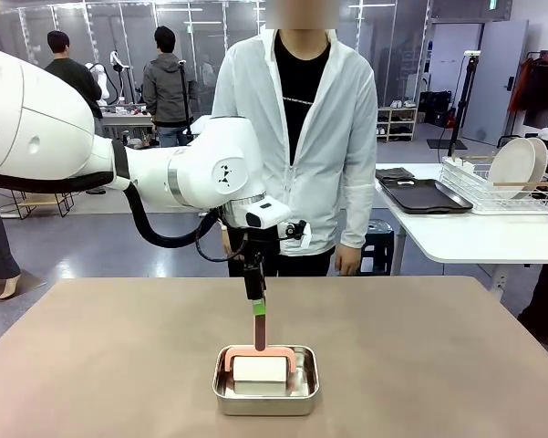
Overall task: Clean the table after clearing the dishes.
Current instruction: Place the Lint Roller back on top of the Airtight Container.
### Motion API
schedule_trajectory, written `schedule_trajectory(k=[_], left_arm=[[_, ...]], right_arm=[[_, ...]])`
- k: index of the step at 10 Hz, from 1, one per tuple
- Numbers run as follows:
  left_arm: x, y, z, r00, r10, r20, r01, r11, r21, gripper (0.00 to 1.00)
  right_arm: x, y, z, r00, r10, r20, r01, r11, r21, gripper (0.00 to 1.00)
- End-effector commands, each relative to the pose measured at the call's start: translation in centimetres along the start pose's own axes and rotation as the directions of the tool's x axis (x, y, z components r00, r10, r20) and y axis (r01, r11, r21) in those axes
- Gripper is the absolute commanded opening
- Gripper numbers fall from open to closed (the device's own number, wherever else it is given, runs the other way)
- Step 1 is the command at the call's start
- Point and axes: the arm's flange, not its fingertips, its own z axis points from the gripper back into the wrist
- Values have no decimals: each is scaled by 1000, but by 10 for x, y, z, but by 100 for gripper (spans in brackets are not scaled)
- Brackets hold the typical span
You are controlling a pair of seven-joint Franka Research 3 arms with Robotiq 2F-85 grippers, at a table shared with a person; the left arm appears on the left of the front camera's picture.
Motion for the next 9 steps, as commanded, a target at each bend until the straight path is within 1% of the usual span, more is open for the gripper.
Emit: schedule_trajectory(k=[1,9], left_arm=[[0,1,0,1000,-2,-5,2,1000,-5,100],[0,1,-2,1000,1,0,-1,1000,-4,100]], right_arm=[[0,3,-1,1000,10,-1,-10,1000,4,100],[0,3,-1,1000,10,-1,-10,1000,4,100]])
